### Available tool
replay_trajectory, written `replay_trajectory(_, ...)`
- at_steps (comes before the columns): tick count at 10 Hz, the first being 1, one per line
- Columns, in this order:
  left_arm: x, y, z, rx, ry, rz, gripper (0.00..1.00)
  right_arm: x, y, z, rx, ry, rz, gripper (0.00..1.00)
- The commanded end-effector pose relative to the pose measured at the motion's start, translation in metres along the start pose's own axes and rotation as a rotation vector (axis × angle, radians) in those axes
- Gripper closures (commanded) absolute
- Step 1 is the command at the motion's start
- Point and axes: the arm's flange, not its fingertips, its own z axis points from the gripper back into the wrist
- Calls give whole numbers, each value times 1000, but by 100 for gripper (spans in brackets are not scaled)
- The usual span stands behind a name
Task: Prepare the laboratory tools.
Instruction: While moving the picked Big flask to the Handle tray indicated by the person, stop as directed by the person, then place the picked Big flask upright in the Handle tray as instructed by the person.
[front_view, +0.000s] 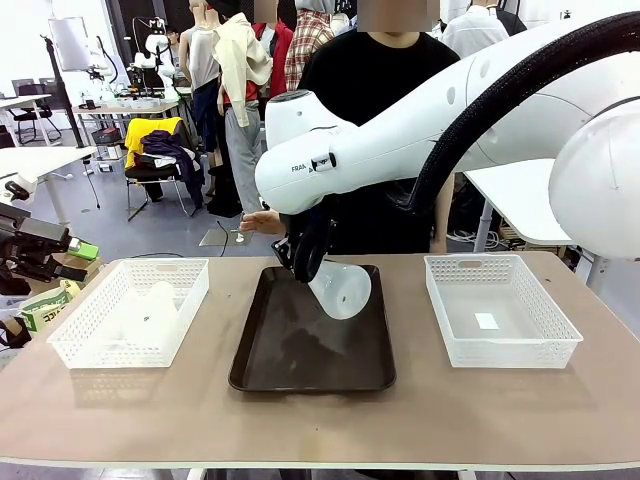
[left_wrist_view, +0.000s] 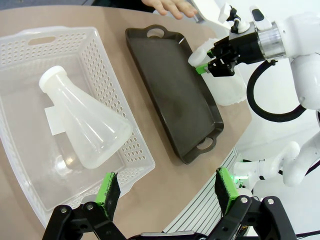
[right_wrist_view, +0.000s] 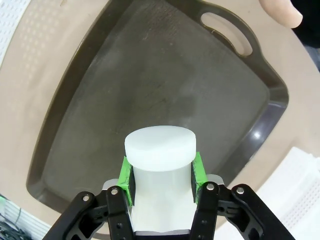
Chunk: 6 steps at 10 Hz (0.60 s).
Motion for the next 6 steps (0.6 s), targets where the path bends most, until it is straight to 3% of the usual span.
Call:
replay_trajectory(1,0,-1,1,-16,-9,-2,0,-1,0,0,-2,2,2,100)
replay_trajectory(6,0,-1,1,-16,-9,-2,0,-1,0,0,-2,2,2,100)
